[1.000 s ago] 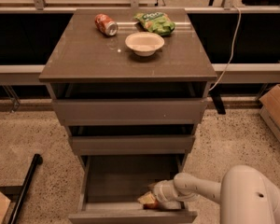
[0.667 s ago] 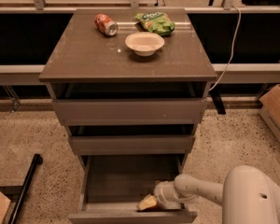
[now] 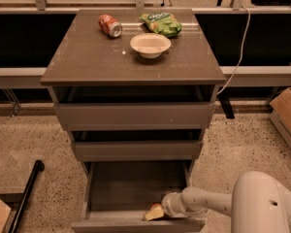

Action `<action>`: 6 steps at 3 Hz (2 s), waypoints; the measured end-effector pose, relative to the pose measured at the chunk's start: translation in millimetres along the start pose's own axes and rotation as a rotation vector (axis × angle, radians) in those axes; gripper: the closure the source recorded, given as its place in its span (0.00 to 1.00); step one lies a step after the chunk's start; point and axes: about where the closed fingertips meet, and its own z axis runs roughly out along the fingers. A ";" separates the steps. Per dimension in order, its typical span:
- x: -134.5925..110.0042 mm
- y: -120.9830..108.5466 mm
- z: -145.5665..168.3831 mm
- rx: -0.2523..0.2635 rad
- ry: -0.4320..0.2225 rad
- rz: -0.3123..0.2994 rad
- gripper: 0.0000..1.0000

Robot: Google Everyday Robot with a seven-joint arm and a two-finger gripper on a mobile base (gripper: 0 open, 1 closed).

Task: Pick apple from bottom drawer and place on counter

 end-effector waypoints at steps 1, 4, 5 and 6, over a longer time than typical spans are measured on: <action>6.6 -9.8 1.8 0.068 -0.009 0.126 0.00; 28.2 -22.4 17.3 0.122 0.049 0.357 0.41; 27.5 -22.0 16.5 0.122 0.049 0.357 0.64; 22.0 -13.1 15.6 0.110 0.063 0.352 0.88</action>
Offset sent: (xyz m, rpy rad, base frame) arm 0.0095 -0.0239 -0.0291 -0.0185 0.1694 -0.3999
